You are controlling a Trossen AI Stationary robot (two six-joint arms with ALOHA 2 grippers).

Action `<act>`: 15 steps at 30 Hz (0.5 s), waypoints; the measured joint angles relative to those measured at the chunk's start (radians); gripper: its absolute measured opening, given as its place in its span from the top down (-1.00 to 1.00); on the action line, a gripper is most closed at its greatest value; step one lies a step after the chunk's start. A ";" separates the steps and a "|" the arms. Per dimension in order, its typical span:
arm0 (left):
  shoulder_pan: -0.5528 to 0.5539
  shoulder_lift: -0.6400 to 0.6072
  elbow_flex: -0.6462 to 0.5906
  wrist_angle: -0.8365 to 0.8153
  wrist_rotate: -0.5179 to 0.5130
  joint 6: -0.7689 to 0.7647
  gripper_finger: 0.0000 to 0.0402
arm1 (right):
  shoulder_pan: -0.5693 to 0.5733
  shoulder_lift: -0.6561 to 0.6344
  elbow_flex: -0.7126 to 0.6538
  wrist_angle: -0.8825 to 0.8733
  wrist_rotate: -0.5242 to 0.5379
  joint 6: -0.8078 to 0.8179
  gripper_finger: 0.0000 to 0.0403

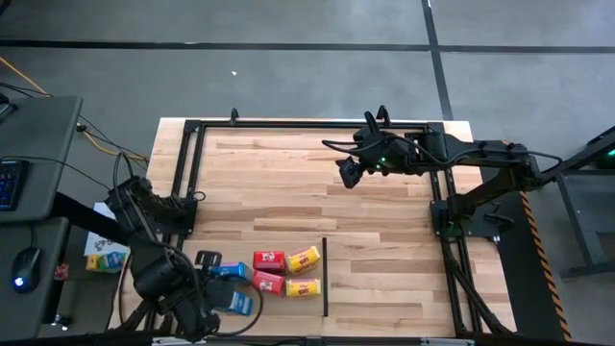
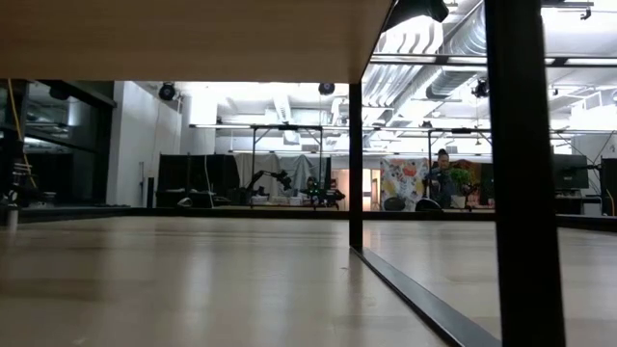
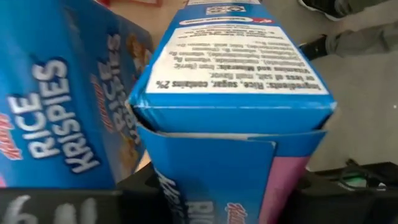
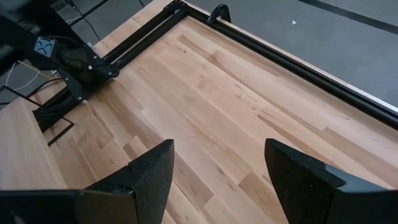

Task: Stack cereal on shelf
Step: Put the blue cereal box on the shelf aligned with the other blue cereal box

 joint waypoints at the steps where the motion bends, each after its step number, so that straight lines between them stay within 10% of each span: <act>1: 0.003 0.000 0.000 0.000 -0.001 -0.003 0.23 | 0.000 0.000 0.000 0.000 0.000 0.000 -0.21; 15: 0.039 -0.003 0.000 0.000 -0.015 0.019 -0.04 | 0.000 0.000 0.000 0.000 0.000 -0.001 -0.21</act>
